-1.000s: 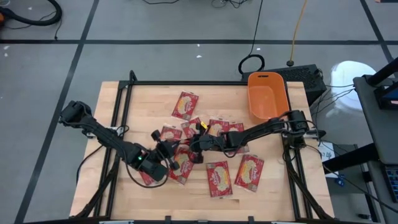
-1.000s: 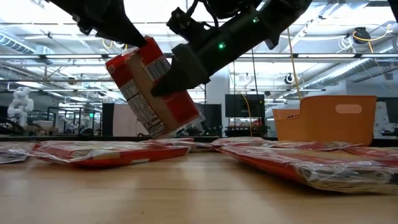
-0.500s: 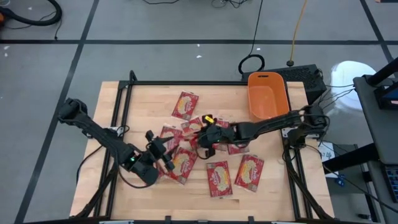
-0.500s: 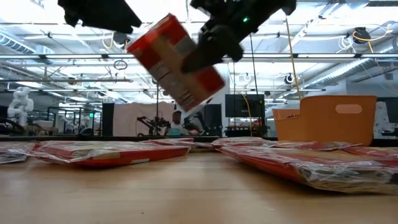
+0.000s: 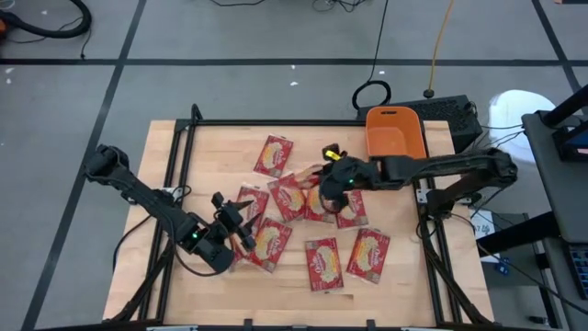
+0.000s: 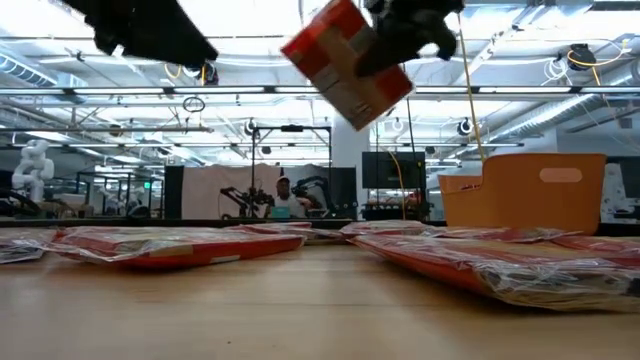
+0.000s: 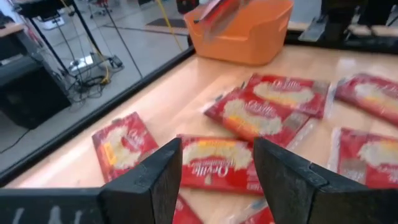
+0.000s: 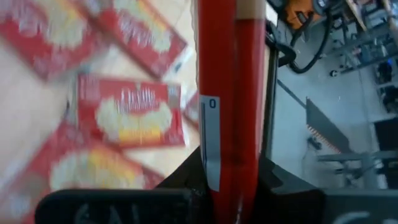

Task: Sort popcorn bags into baskets
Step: Put the red popcorn bag into the orange container

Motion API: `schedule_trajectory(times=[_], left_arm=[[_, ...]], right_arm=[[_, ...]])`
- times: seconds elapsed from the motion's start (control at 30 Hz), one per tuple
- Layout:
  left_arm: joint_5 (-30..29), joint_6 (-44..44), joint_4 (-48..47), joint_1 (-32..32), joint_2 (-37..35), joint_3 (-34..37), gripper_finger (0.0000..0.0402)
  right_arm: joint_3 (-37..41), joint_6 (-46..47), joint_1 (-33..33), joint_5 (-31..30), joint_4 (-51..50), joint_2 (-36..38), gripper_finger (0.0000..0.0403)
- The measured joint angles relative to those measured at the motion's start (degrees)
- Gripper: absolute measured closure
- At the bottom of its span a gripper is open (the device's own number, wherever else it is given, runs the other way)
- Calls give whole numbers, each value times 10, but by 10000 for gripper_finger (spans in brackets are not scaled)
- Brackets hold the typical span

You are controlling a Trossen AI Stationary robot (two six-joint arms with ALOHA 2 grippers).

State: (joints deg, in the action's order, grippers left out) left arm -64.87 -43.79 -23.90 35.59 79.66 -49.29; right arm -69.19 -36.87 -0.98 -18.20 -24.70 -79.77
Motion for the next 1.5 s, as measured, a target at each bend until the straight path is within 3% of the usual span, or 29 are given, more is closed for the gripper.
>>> schedule_trajectory(times=[0.23, 0.43, 0.77, 0.97, 1.17, 1.33, 1.5], left_arm=[[1, -35, 18, -9, 0, 36, 199], [4, -24, 57, -31, 0, 61, 199], [31, 15, 124, -49, 0, 97, 199], [33, 21, 123, -49, 0, 98, 199], [33, 21, 129, -49, 0, 98, 199], [33, 42, 146, -51, 0, 98, 199], [36, 46, 158, -57, 0, 98, 199]], right_arm=[[8, -139, 3, 2, -100, 63, 360], [44, -296, 3, -4, -118, 108, 360], [124, -377, 3, -183, -93, 157, 360], [154, -342, 19, -252, -72, 177, 360], [155, -178, 51, -328, -68, 189, 360], [155, -26, 97, -287, -91, 203, 360], [155, 108, 155, -202, -171, 209, 360]])
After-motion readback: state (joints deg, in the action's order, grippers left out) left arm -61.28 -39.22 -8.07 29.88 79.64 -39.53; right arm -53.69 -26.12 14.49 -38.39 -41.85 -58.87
